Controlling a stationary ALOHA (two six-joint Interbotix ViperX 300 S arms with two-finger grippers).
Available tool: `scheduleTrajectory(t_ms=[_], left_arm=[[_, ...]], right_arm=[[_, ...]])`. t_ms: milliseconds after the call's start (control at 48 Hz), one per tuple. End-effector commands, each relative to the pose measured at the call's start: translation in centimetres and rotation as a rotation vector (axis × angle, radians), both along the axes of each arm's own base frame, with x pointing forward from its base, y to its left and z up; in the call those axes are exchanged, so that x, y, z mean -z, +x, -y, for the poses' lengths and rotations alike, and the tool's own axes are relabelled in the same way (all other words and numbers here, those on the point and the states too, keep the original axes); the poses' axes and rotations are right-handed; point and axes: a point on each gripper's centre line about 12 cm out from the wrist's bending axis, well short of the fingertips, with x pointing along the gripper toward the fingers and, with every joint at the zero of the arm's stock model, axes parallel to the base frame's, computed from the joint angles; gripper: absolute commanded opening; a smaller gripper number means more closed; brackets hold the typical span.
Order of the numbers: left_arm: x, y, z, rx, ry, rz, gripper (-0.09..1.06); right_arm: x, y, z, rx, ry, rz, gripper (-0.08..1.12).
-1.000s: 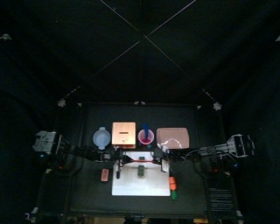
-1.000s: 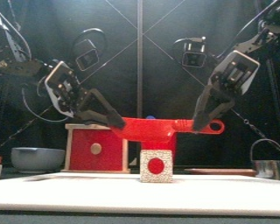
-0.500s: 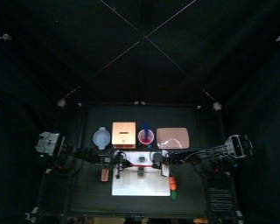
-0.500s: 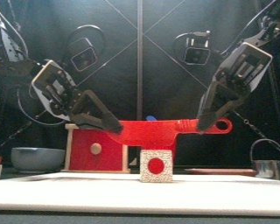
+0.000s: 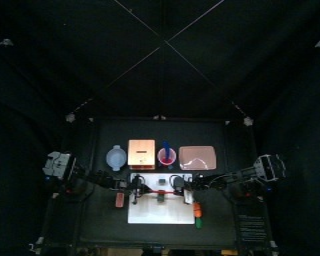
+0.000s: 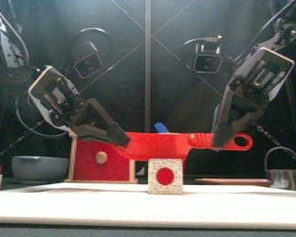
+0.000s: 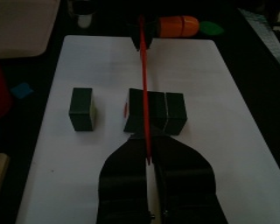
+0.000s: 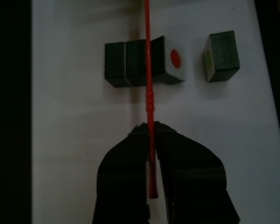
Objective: Cut the sushi into 4 pieces with the knife
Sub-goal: Cut the sushi into 4 pieces
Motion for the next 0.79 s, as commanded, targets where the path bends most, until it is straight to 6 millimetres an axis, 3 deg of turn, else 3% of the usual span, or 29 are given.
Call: scheduleTrajectory(t_ms=[21, 333, 792], left_arm=[[0.4, 0.4, -0.3, -0.033, -0.015, -0.004, 0.27], [3.1, 0.3, -0.5, -0.083, -0.028, -0.079, 0.27], [2.5, 0.5, -2.0, -0.116, -0.02, -0.061, 0.26]], right_arm=[[-0.6, 0.7, -0.3, 0.001, 0.007, 0.023, 0.05], [2.2, 0.6, -0.3, 0.013, 0.007, -0.059, 0.05], [0.7, 0.7, 1.4, 0.042, -0.006, -0.014, 0.05]])
